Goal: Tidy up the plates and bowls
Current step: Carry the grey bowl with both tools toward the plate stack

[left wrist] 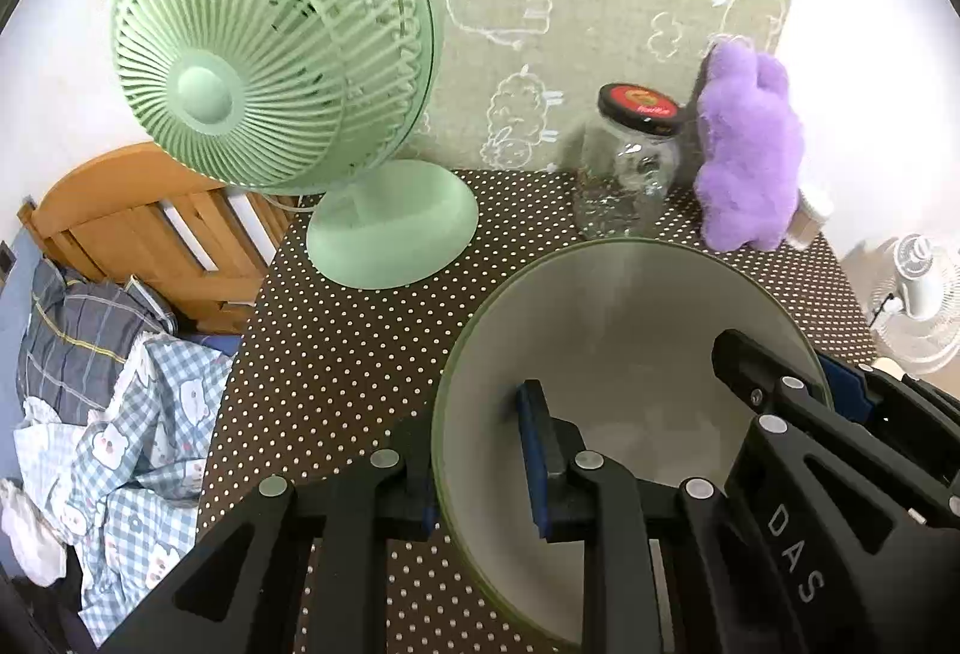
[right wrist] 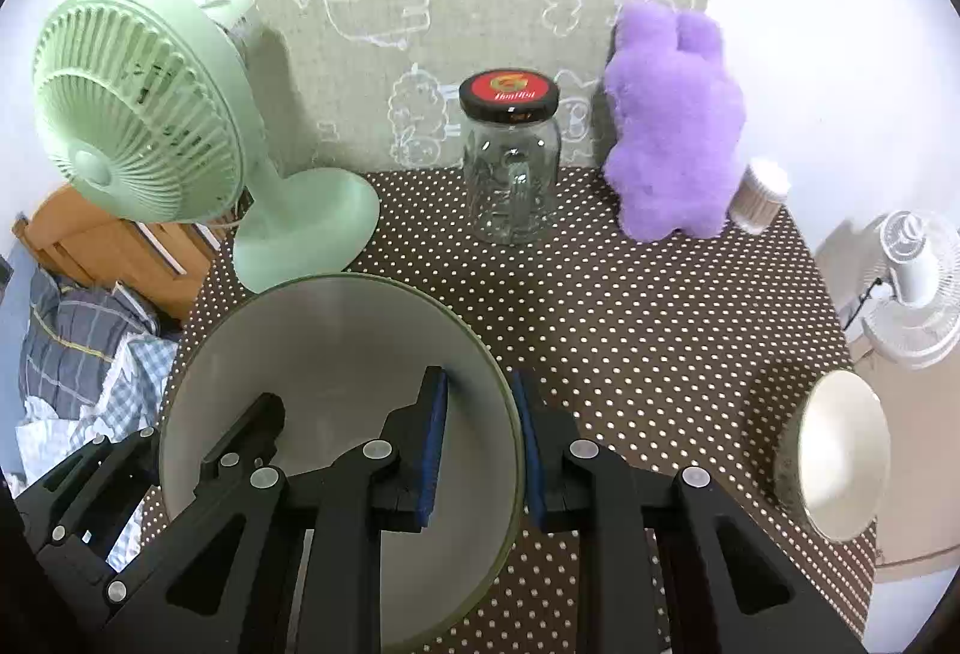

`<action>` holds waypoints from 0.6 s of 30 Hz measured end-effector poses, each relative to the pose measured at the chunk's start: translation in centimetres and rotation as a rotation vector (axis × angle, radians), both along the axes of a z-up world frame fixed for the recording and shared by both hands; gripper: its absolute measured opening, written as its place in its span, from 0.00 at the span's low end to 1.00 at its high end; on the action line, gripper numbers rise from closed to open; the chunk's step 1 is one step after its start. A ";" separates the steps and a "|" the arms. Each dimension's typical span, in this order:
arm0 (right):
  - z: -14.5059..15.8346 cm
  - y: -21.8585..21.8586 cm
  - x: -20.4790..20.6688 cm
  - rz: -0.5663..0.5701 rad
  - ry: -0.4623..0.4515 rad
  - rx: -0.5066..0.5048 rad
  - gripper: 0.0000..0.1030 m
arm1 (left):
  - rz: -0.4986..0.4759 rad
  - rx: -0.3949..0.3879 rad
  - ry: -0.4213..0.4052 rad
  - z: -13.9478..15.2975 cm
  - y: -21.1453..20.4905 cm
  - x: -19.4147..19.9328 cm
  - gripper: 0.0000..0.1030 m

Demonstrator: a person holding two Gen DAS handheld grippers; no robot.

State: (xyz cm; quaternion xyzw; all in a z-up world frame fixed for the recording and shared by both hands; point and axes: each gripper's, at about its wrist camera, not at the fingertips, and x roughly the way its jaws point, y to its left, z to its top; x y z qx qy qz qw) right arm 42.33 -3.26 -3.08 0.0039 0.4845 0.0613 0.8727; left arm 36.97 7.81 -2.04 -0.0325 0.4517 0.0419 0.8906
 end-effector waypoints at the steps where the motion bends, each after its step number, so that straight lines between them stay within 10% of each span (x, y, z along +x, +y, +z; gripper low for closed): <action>1: 0.4 -0.1 -0.4 -0.004 -0.004 -0.002 0.25 | -0.003 -0.004 -0.004 0.4 0.0 -0.4 0.19; 18: 5.0 -1.8 -7.9 -0.082 -0.046 -0.004 0.26 | -0.073 -0.012 -0.044 4.3 -1.5 -6.9 0.20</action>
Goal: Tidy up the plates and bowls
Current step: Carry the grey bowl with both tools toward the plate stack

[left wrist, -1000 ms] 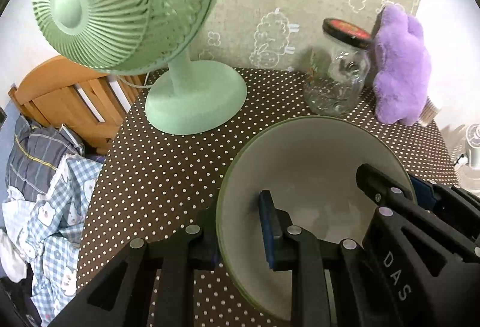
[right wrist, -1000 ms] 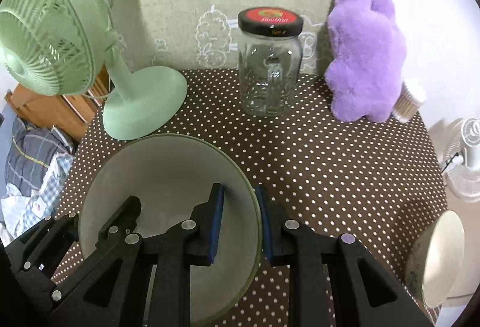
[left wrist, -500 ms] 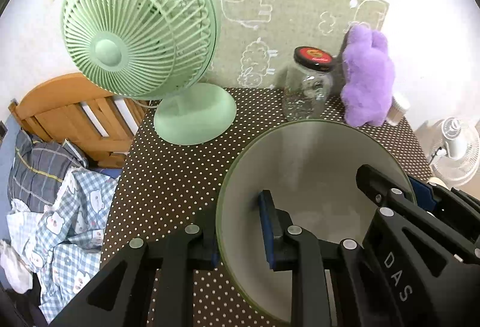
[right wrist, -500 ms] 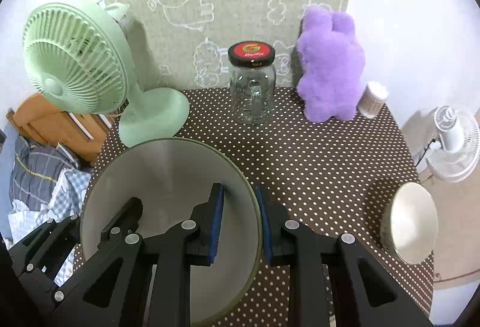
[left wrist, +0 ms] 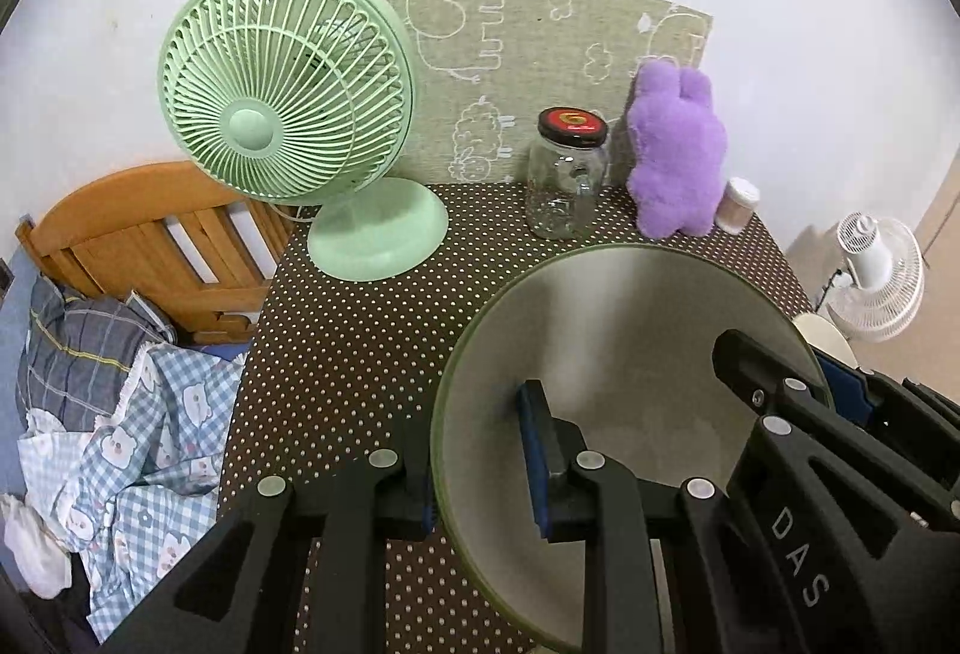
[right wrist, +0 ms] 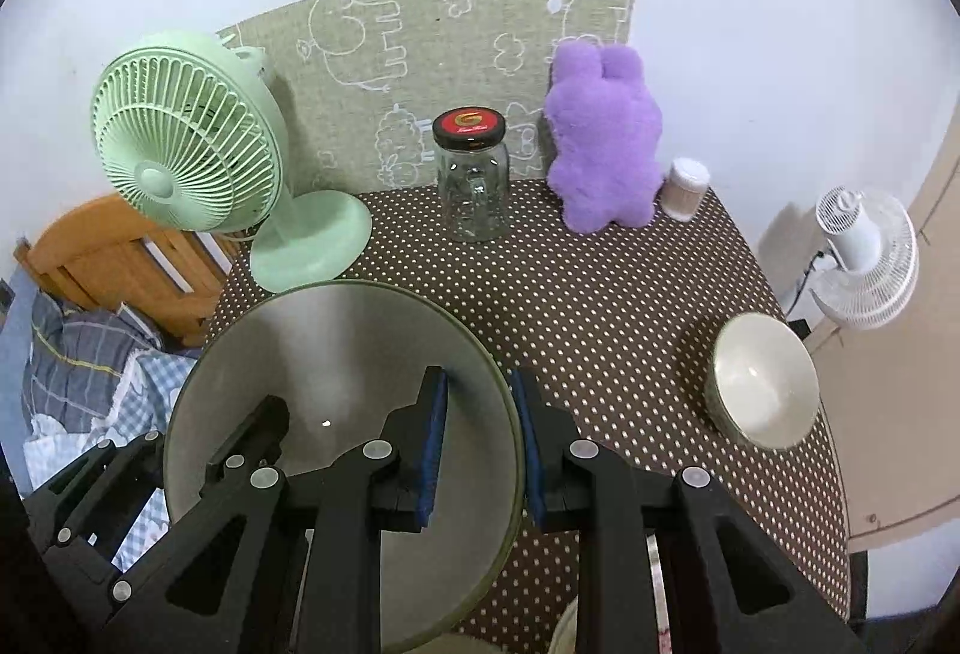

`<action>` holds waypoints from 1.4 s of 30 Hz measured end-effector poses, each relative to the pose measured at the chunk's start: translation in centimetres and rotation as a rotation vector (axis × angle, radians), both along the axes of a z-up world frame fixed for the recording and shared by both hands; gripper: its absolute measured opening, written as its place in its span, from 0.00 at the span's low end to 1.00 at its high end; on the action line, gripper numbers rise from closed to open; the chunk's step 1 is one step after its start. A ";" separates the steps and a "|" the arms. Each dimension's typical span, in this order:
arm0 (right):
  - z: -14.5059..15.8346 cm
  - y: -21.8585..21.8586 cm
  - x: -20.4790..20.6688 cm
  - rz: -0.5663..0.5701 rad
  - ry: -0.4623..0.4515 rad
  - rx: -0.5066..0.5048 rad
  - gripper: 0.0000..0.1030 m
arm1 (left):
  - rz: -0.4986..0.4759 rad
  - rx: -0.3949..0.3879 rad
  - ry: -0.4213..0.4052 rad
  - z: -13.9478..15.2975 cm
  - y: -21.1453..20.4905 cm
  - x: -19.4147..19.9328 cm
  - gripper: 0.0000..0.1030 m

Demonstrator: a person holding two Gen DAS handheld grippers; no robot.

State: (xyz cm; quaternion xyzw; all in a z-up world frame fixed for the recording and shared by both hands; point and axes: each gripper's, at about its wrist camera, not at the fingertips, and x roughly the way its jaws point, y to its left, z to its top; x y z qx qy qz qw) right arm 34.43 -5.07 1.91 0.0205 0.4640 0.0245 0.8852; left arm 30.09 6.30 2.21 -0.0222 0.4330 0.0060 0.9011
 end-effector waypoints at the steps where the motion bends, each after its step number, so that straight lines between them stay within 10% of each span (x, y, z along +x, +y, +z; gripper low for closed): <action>1: 0.2 -0.1 -0.5 -0.006 -0.001 0.002 0.26 | -0.005 0.001 -0.003 0.1 -0.1 -0.5 0.20; 42: -3.5 -1.8 -14.4 -0.116 0.047 -0.031 0.25 | -0.128 -0.035 0.067 -5.1 -1.6 -11.6 0.21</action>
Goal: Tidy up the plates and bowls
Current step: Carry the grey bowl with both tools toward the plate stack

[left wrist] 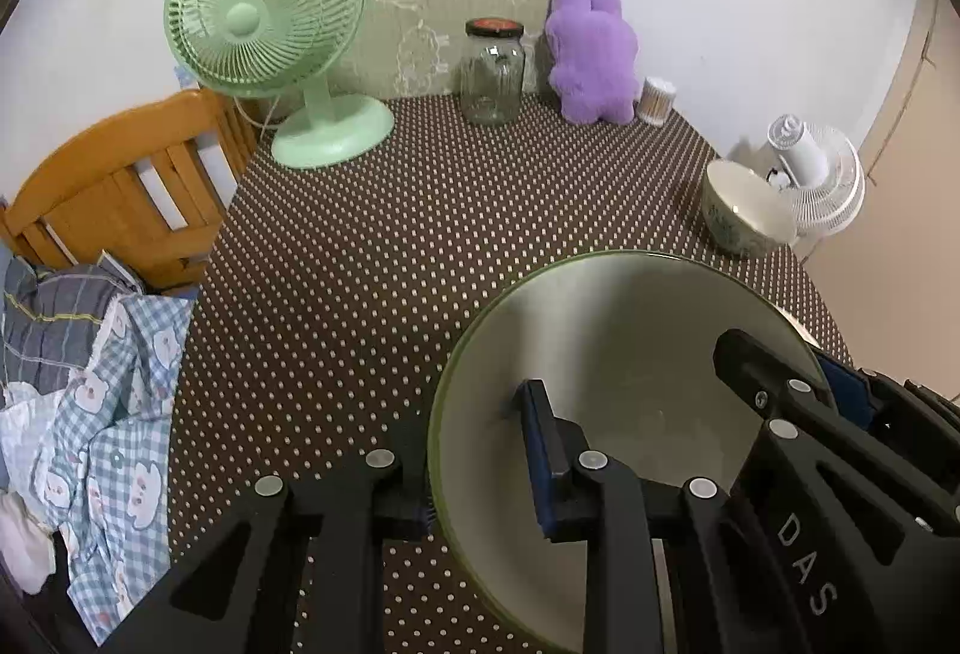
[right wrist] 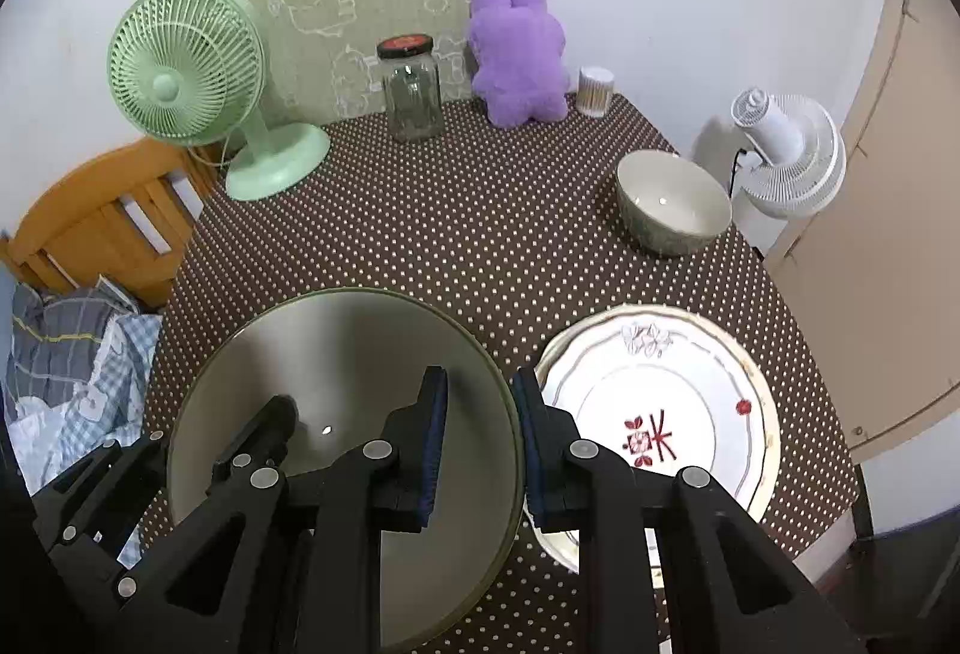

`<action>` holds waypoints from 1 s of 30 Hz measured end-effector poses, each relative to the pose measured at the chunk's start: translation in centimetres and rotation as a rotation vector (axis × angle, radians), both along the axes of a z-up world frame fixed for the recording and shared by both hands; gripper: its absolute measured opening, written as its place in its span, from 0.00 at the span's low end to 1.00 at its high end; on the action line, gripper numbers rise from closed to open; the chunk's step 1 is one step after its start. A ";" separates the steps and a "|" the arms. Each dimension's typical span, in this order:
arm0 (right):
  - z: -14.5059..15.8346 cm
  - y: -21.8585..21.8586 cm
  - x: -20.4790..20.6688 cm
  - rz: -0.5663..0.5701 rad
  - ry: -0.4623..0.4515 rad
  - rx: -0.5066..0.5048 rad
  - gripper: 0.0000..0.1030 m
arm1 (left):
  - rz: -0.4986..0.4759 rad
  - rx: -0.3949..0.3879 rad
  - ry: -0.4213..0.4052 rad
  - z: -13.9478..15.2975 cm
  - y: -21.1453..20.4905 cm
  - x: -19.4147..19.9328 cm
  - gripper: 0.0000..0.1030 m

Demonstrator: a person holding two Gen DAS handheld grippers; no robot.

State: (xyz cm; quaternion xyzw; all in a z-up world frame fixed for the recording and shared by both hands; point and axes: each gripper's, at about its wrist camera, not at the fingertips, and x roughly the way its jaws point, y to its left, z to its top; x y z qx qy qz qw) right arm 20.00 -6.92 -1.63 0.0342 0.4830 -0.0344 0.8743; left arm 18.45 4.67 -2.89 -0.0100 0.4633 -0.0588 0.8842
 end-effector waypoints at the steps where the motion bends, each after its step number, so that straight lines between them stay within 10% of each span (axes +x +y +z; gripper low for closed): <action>1: -0.4 0.0 -0.2 -0.002 0.006 0.004 0.25 | -0.003 0.002 0.004 -0.2 0.0 0.0 0.21; 30: -6.2 -0.7 -0.1 -0.023 0.124 0.102 0.25 | -0.035 0.124 0.058 -3.7 -0.7 0.0 0.21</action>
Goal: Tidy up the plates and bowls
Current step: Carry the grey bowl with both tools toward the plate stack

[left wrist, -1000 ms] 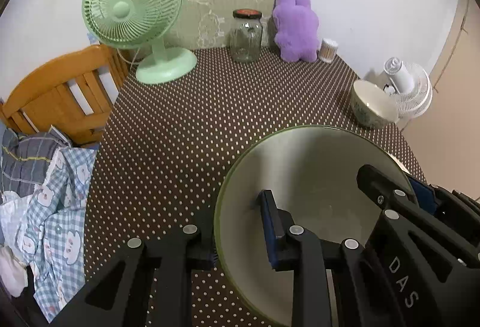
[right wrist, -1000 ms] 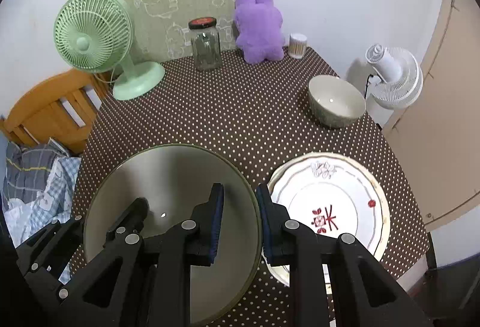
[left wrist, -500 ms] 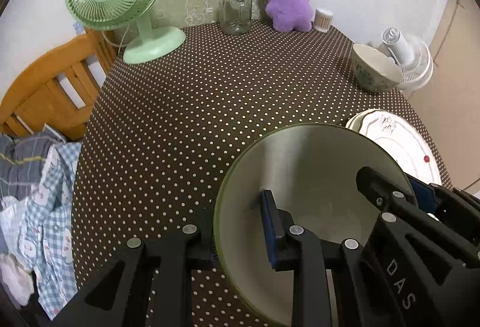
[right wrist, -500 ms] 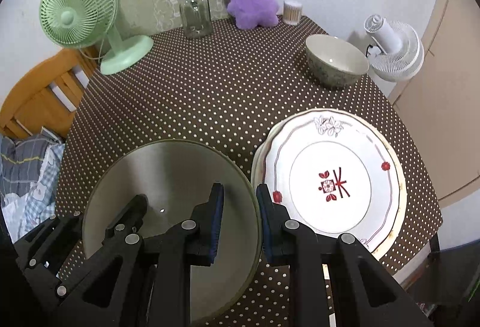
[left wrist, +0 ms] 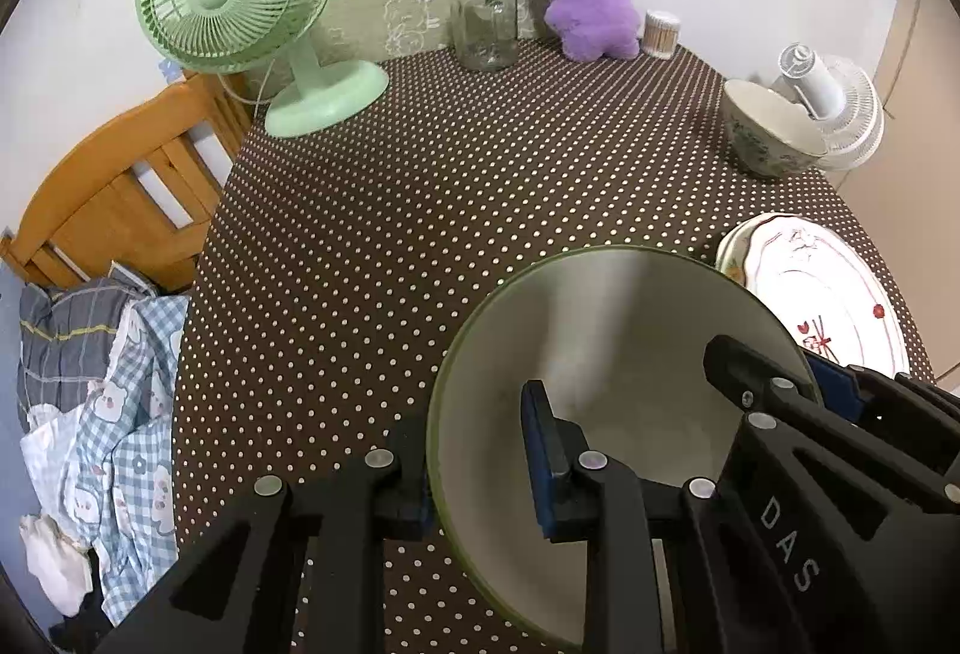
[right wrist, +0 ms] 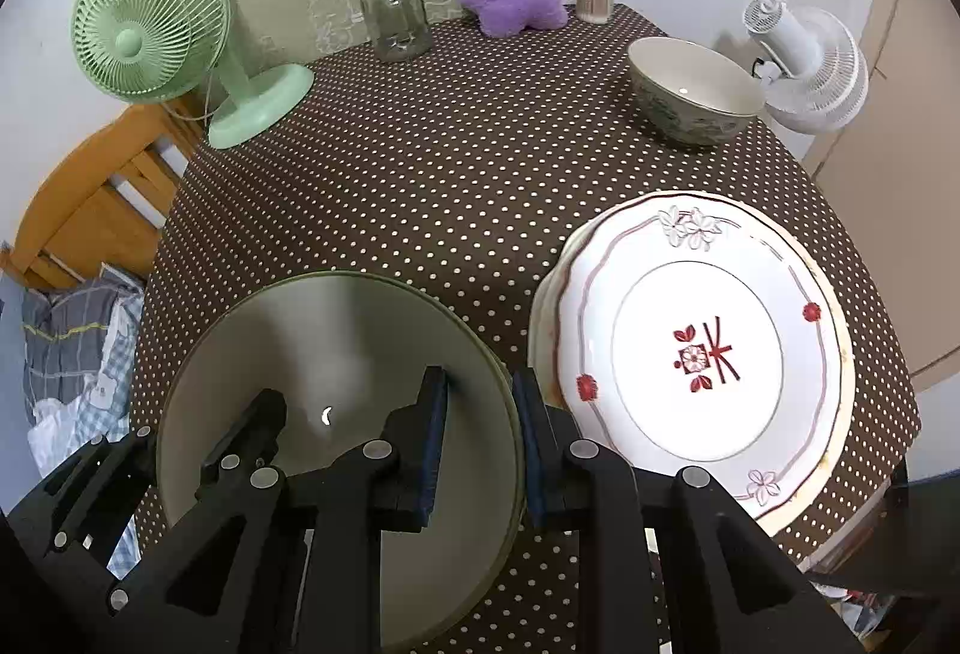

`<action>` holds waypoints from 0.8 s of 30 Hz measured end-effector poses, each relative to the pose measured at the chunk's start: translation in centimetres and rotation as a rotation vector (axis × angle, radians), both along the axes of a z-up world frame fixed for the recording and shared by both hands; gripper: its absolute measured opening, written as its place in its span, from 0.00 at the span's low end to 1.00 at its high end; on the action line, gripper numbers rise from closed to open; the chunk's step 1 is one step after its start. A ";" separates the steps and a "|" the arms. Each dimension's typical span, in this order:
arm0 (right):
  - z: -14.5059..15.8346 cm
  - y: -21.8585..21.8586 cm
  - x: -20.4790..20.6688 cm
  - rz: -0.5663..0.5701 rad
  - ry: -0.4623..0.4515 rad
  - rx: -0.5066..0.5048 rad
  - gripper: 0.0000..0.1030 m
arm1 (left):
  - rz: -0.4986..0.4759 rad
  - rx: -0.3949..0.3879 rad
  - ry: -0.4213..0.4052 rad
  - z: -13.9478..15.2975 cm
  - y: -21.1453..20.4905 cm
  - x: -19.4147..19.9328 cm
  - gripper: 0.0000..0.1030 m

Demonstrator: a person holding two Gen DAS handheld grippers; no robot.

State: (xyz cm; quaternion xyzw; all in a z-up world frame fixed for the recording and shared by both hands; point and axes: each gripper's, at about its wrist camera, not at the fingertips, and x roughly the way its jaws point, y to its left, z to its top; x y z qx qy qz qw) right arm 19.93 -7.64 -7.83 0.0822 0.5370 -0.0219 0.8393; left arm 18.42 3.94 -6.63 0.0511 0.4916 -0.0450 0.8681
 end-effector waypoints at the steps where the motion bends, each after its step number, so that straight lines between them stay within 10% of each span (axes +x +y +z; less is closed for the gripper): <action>1: -0.1 0.0 0.1 0.002 0.002 -0.002 0.25 | 0.002 -0.004 0.008 -0.2 0.0 0.1 0.21; 24: -1.2 0.4 0.2 0.040 0.001 -0.111 0.24 | 0.025 -0.071 0.036 -2.7 0.2 0.6 0.22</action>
